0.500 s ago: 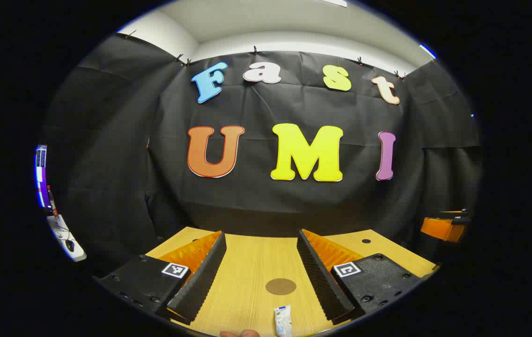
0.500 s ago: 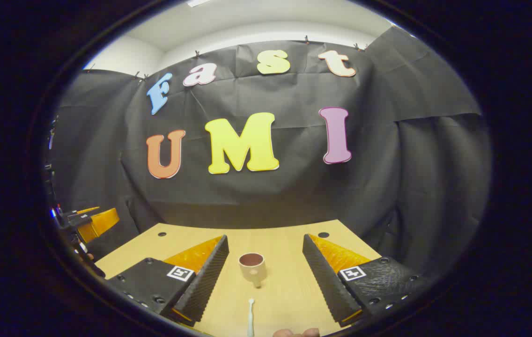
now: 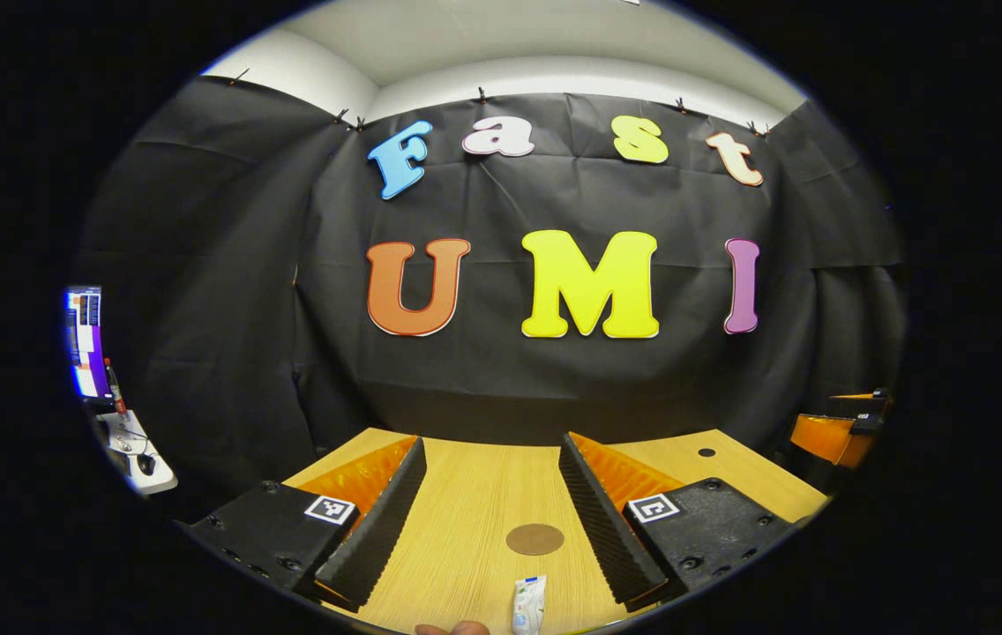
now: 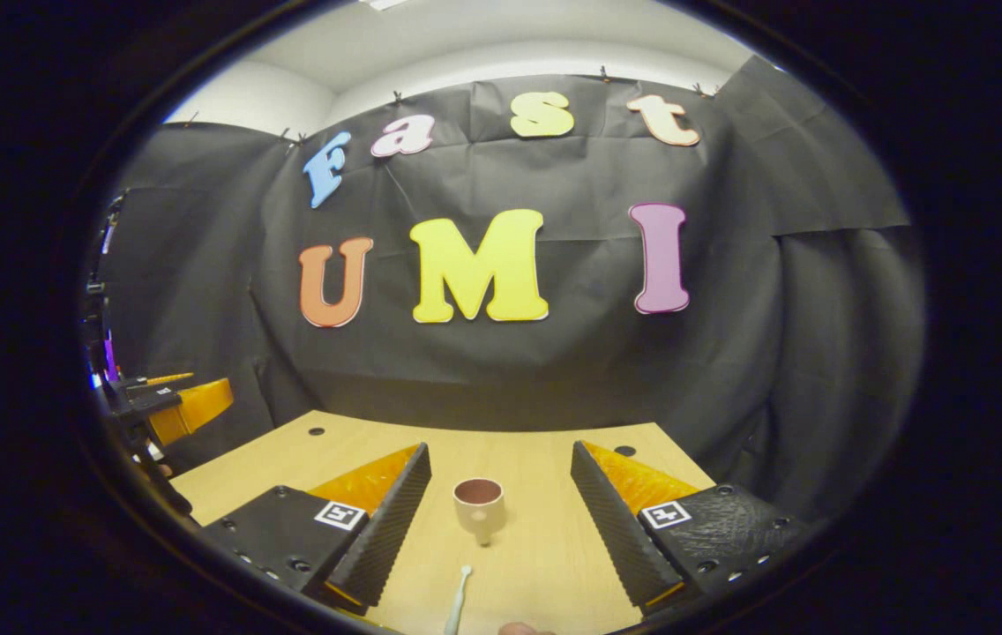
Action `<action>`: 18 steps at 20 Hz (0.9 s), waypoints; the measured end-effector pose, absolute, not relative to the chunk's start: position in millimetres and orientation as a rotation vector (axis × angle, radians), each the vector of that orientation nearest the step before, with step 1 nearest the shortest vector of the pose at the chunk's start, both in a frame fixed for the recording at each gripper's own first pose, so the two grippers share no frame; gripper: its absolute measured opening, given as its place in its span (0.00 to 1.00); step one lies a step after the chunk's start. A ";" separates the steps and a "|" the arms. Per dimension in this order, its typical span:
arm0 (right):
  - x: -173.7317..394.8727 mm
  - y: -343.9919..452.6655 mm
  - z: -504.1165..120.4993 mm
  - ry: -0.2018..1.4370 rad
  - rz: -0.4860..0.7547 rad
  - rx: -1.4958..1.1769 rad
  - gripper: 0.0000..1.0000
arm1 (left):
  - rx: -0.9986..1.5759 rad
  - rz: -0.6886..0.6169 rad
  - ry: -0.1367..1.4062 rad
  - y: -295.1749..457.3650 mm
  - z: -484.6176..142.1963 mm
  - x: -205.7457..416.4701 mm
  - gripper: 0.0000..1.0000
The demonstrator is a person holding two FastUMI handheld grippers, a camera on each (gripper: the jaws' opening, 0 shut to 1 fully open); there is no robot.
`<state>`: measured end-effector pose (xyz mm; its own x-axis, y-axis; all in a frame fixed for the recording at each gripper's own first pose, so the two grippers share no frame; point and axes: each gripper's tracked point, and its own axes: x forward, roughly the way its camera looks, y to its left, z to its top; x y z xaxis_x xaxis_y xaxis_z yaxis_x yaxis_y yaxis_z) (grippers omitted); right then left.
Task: Put the toothbrush and toothpaste on the desktop into the cup, then pick up the cup and place it on the coaster on the desktop.
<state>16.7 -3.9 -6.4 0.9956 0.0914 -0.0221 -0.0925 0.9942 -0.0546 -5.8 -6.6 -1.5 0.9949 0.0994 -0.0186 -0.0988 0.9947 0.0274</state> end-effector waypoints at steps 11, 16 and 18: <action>18.8 7.5 -3.5 0.029 0.050 -0.097 0.97 | 0.058 0.062 0.008 5.2 4.9 12.6 0.96; 24.1 28.2 -21.6 0.091 0.059 -0.131 0.97 | 0.069 0.063 0.015 21.1 -1.2 16.6 1.00; 28.2 34.3 -39.3 0.150 0.064 -0.148 0.96 | 0.067 0.065 0.019 26.4 -4.2 16.7 0.96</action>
